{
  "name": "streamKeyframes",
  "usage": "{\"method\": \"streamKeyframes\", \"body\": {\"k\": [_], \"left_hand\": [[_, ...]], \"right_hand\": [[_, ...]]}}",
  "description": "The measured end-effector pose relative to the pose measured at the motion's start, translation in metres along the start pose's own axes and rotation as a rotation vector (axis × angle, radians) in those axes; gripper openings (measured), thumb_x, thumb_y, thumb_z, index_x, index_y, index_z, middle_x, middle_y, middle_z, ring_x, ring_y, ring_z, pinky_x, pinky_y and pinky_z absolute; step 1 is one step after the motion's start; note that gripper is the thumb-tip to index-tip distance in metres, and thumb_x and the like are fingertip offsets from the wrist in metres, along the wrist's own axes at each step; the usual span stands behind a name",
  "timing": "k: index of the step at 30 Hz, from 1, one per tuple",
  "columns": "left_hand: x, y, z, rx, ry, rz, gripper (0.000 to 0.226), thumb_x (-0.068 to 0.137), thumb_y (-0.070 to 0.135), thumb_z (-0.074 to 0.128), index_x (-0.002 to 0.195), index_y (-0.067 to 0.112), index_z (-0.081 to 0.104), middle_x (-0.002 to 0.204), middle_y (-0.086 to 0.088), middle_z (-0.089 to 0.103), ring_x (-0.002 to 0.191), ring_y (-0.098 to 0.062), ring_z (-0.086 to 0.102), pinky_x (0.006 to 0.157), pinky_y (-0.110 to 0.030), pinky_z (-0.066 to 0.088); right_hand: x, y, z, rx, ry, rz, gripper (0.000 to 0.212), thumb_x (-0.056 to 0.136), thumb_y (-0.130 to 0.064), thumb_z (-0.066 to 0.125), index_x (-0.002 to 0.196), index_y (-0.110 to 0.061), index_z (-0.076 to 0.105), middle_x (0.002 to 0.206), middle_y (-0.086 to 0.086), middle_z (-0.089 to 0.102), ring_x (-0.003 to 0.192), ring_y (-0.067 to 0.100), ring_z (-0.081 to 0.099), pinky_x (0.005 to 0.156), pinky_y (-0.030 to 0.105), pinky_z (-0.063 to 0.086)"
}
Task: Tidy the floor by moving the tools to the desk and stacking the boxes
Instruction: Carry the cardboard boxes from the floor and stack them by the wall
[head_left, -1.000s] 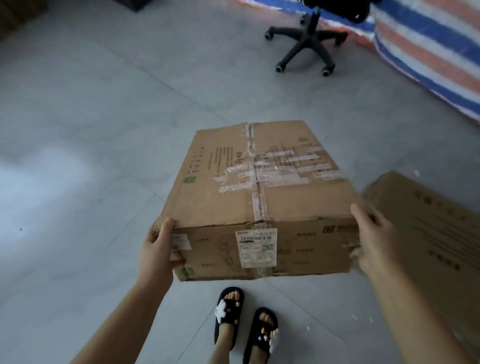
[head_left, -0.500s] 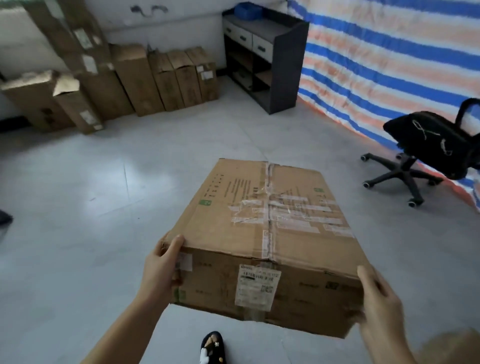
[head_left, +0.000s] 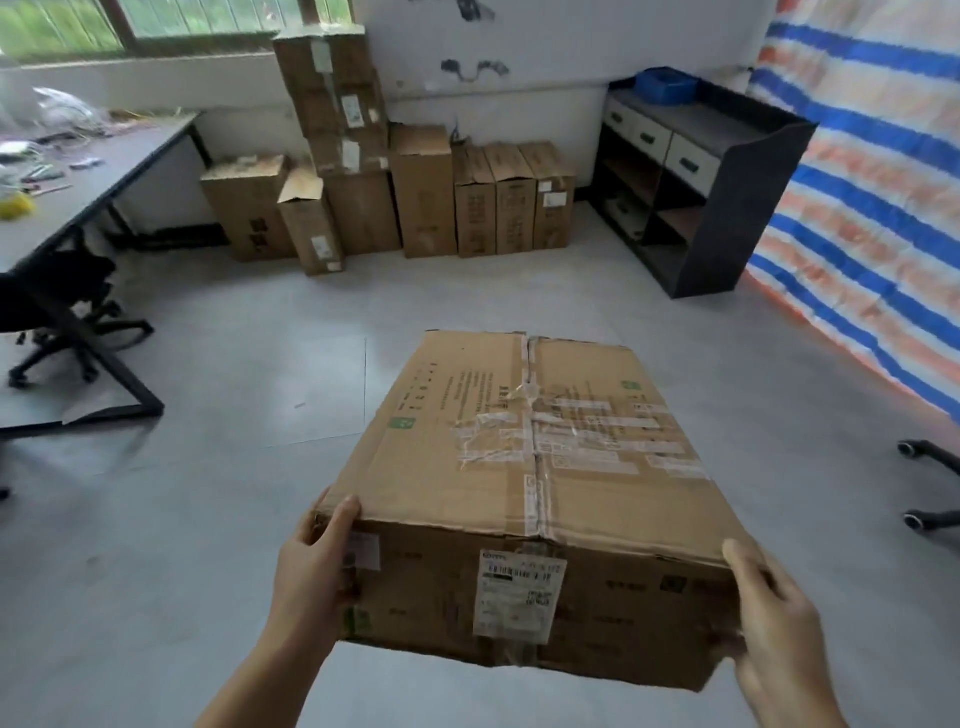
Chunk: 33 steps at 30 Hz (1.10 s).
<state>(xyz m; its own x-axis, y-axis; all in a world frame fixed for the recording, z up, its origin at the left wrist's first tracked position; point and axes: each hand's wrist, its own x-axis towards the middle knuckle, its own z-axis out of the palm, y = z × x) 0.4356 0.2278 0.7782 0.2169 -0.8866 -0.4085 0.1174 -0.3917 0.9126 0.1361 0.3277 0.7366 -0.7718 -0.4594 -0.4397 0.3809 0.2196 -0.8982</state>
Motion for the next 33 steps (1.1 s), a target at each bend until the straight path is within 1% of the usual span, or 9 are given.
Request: {"method": "streamKeyframes", "body": {"k": [3,6,9,14,17,20,25,30,33], "left_hand": [[0.041,0.016,0.002,-0.015,0.033,0.012,0.027,0.094,0.026,0.052,0.117,0.012,0.057,0.084,-0.005,0.06,0.068,-0.022,0.055,0.037,-0.02,0.042],[0.08,0.027,0.016,-0.026,0.056,0.0,0.025,0.094,0.027,0.053,0.115,0.014,0.057,0.084,-0.004,0.059,0.064,-0.022,0.053,0.038,-0.02,0.043],[0.126,0.038,0.038,-0.036,0.069,-0.002,0.026,0.094,0.027,0.053,0.116,0.015,0.058,0.086,-0.004,0.062,0.068,-0.023,0.058,0.043,-0.024,0.044],[0.216,0.064,0.097,-0.059,0.125,0.015,0.025,0.094,0.026,0.053,0.112,0.01,0.059,0.078,-0.004,0.057,0.056,-0.019,0.048,0.033,-0.017,0.038],[0.27,0.091,0.136,-0.088,0.16,0.02,0.029,0.093,0.027,0.054,0.115,0.009,0.058,0.076,-0.004,0.055,0.055,-0.017,0.045,0.033,-0.016,0.036],[0.321,0.122,0.172,-0.131,0.194,0.043,0.03,0.094,0.027,0.054,0.116,0.008,0.058,0.078,-0.004,0.056,0.056,-0.018,0.046,0.034,-0.017,0.037],[0.406,0.175,0.198,-0.208,0.306,0.085,0.028,0.093,0.026,0.054,0.116,0.01,0.059,0.088,-0.005,0.063,0.071,-0.022,0.057,0.042,-0.023,0.043],[0.518,0.226,0.205,-0.253,0.384,0.129,0.023,0.094,0.024,0.054,0.111,0.011,0.06,0.079,-0.003,0.06,0.063,-0.021,0.054,0.035,-0.019,0.041],[0.597,0.265,0.202,-0.278,0.389,0.157,0.021,0.094,0.025,0.053,0.108,0.012,0.059,0.078,-0.004,0.059,0.061,-0.02,0.053,0.035,-0.019,0.04]], "right_hand": [[0.022,-0.009,0.05,-0.034,-0.024,-0.015,0.036,0.09,-0.025,0.061,0.122,-0.008,0.06,0.098,0.012,0.06,0.063,0.026,0.052,0.031,0.017,0.037],[0.051,-0.024,0.09,-0.063,-0.046,-0.035,0.029,0.091,-0.024,0.06,0.117,-0.011,0.061,0.085,0.006,0.059,0.062,0.026,0.051,0.029,0.017,0.036],[0.09,-0.04,0.134,-0.081,-0.082,-0.058,0.031,0.092,-0.025,0.059,0.12,-0.012,0.06,0.085,0.006,0.06,0.062,0.025,0.052,0.03,0.017,0.036],[0.176,-0.078,0.22,-0.095,-0.138,-0.092,0.033,0.093,-0.024,0.058,0.123,-0.011,0.058,0.086,-0.001,0.06,0.07,0.019,0.055,0.048,0.026,0.041],[0.231,-0.114,0.278,-0.124,-0.184,-0.097,0.031,0.092,-0.025,0.059,0.118,-0.008,0.06,0.084,0.003,0.059,0.067,0.021,0.054,0.043,0.023,0.04],[0.283,-0.154,0.341,-0.16,-0.249,-0.105,0.025,0.093,-0.026,0.058,0.113,-0.011,0.061,0.082,0.004,0.059,0.065,0.022,0.053,0.047,0.024,0.038],[0.342,-0.196,0.458,-0.206,-0.349,-0.135,0.025,0.093,-0.029,0.057,0.111,-0.012,0.061,0.09,0.007,0.061,0.071,0.023,0.054,0.053,0.028,0.041],[0.391,-0.214,0.597,-0.18,-0.429,-0.189,0.035,0.093,-0.028,0.057,0.123,-0.01,0.06,0.098,0.008,0.061,0.07,0.019,0.055,0.047,0.024,0.043],[0.415,-0.222,0.689,-0.136,-0.448,-0.213,0.041,0.092,-0.029,0.058,0.129,-0.012,0.056,0.112,0.011,0.062,0.081,0.025,0.059,0.054,0.027,0.043]]}}
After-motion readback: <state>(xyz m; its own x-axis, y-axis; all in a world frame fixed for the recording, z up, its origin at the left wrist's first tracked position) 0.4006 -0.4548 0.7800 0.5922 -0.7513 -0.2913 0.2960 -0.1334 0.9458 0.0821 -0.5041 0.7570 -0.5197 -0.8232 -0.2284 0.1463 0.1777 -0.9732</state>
